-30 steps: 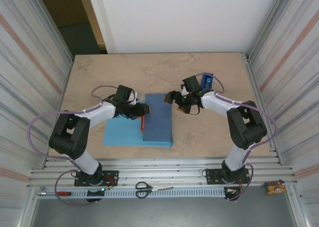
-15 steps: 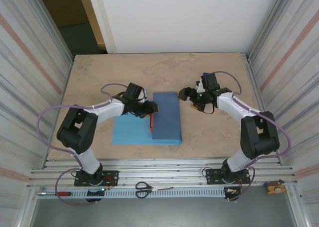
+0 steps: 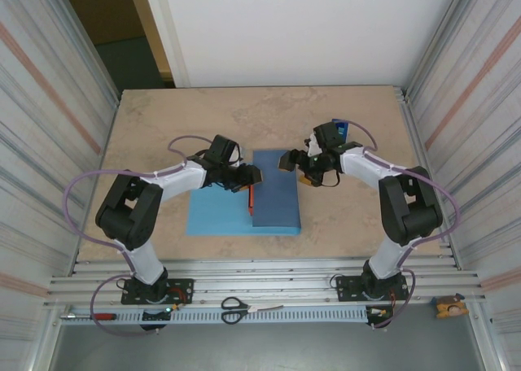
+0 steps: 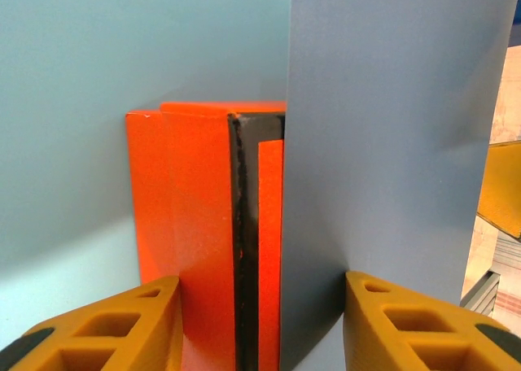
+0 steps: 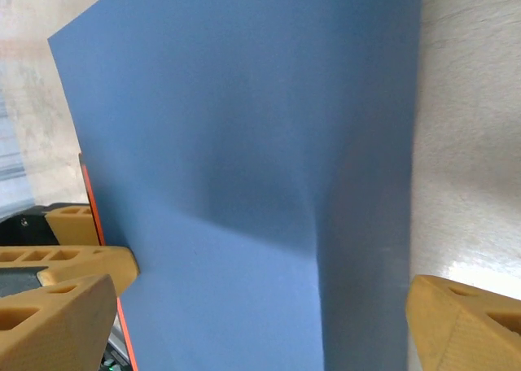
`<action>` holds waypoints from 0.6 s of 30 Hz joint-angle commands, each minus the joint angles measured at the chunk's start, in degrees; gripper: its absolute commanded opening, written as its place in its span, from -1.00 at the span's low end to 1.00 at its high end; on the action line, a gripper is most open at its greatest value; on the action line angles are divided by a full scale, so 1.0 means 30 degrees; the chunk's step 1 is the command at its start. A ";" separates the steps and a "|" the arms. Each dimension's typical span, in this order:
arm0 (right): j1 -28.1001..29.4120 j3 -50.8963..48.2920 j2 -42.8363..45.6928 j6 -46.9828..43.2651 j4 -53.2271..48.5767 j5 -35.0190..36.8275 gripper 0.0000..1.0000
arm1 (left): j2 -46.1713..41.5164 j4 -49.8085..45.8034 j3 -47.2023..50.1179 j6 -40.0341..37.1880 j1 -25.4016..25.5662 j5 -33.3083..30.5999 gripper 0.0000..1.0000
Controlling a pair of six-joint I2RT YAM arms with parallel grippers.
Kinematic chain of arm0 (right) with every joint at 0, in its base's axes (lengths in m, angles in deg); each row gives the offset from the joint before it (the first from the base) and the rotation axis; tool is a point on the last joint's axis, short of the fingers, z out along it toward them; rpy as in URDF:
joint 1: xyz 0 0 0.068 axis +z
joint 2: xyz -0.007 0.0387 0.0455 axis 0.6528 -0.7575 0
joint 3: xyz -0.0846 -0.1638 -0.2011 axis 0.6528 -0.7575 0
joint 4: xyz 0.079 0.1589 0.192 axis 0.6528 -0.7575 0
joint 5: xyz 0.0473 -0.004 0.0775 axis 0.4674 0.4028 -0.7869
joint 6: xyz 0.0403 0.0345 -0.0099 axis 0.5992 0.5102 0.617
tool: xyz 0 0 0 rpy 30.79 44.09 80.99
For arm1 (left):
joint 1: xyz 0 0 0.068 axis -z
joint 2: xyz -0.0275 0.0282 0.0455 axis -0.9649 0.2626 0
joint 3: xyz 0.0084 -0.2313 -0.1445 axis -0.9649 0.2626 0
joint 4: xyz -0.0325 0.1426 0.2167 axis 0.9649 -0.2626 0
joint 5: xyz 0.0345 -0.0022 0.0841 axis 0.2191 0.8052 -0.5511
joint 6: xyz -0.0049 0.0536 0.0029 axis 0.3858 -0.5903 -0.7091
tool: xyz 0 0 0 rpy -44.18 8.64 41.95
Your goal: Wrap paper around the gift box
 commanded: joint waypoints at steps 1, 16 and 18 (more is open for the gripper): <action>-0.0019 0.1070 -0.0762 -0.0176 -0.0031 -0.0401 0.79 | 0.1096 -0.1828 0.0574 0.0082 0.0283 -0.1463 -0.03; 0.0128 0.0385 -0.2524 -0.0351 -0.0164 0.0599 0.77 | 0.1125 -0.1975 0.0630 -0.0126 0.0285 -0.1514 -0.05; 0.0142 0.0520 -0.2248 -0.0412 -0.0156 0.0384 0.77 | 0.1145 -0.1991 0.0632 -0.0130 0.0277 -0.1513 -0.07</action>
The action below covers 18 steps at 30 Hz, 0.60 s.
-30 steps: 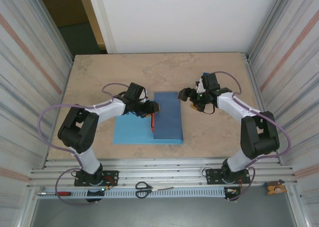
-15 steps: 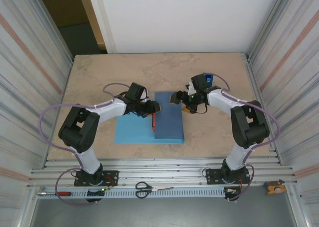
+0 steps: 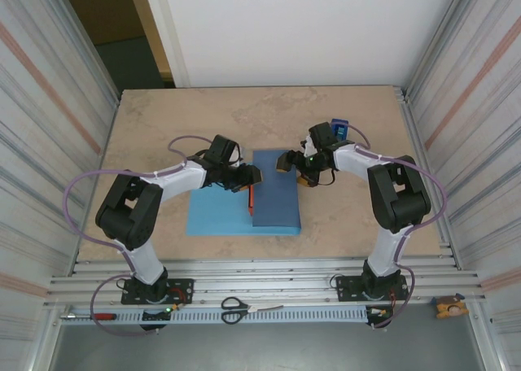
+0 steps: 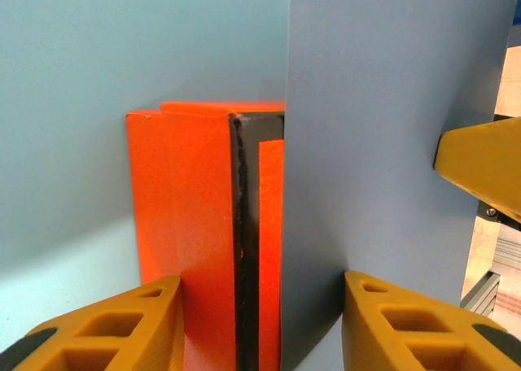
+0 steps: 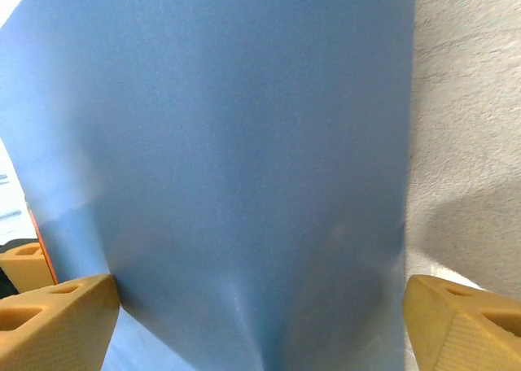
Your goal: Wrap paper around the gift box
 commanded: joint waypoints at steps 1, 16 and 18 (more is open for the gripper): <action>0.0091 -0.0122 0.0122 -0.0405 -0.0708 0.0513 0.77 | 0.1152 -0.1996 0.0625 -0.0141 0.0283 -0.1467 -0.07; -0.0251 0.0749 -0.1223 -0.0688 -0.0615 0.0398 0.80 | 0.1096 -0.2085 0.0808 -0.0299 0.0285 -0.1538 -0.08; -0.0331 0.0480 -0.1569 -0.0498 -0.0611 0.0701 0.80 | 0.1096 -0.2085 0.0837 -0.0309 0.0285 -0.1541 -0.09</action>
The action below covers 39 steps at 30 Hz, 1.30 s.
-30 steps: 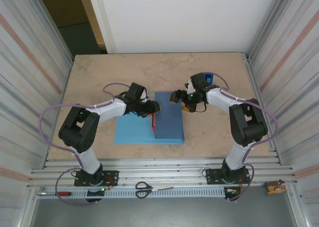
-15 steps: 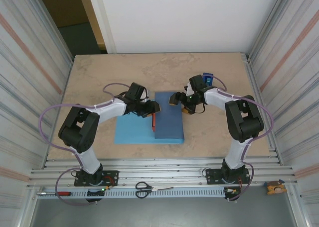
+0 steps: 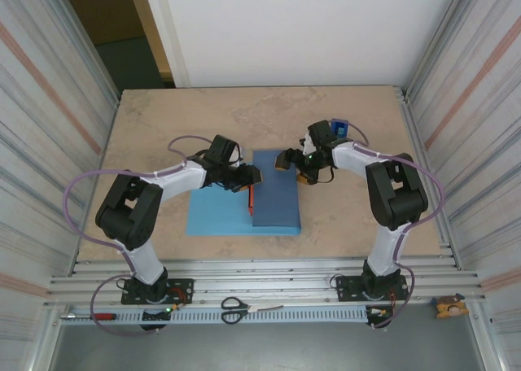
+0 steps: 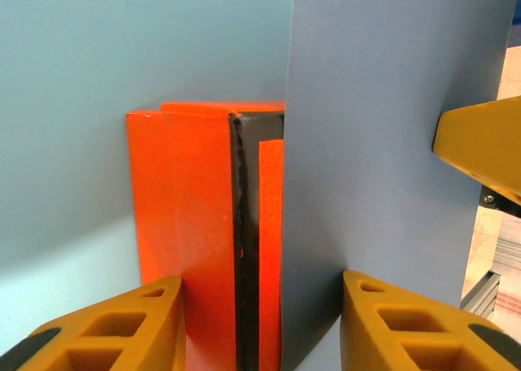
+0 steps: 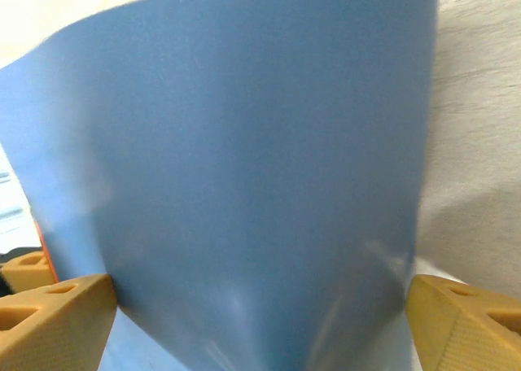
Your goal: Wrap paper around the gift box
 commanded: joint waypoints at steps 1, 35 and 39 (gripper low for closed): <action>-0.0207 -0.0305 -0.0919 -0.0052 -0.0592 0.1005 0.79 | 0.1096 -0.2077 0.0852 -0.0281 0.0277 -0.1547 -0.08; 0.0215 0.0000 0.0185 -0.0612 -0.0377 -0.0445 0.86 | 0.1067 -0.2165 0.0931 -0.0468 0.0284 -0.1619 -0.10; 0.0244 0.0234 0.0326 -0.0546 -0.0246 -0.0869 0.88 | 0.1067 -0.2107 0.1006 -0.0429 0.0285 -0.1552 -0.10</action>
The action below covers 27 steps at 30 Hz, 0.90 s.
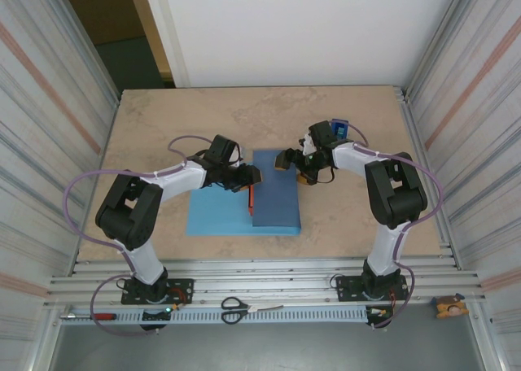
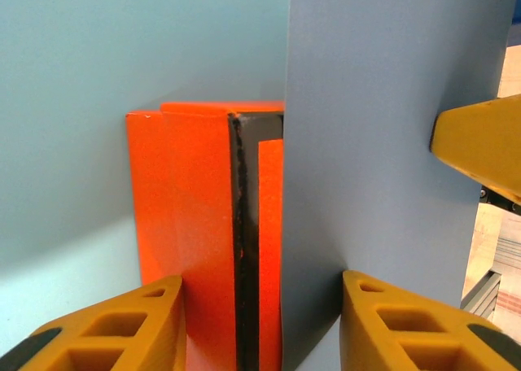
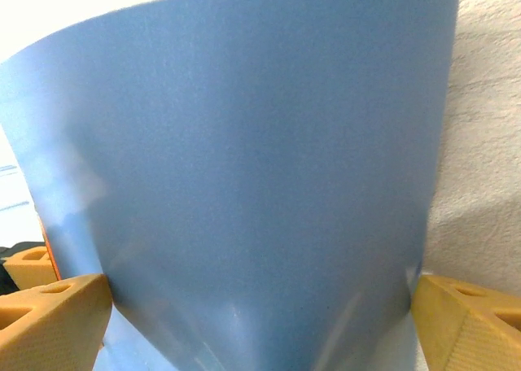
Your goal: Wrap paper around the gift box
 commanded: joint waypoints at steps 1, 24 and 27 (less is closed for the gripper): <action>0.0237 0.0245 0.0305 -0.0247 -0.0515 -0.0501 0.88 | 0.1059 -0.2136 0.0999 -0.0372 0.0285 -0.1595 -0.10; 0.0323 -0.2556 -0.0596 -0.0591 -0.1426 0.3531 0.79 | -0.1303 -0.3894 -0.1197 -0.1781 -0.0439 -0.0229 0.37; 0.0416 -0.2446 -0.0590 -0.0591 -0.1483 0.3591 0.79 | -0.2180 -0.4250 -0.0805 -0.1964 -0.0927 -0.0608 0.42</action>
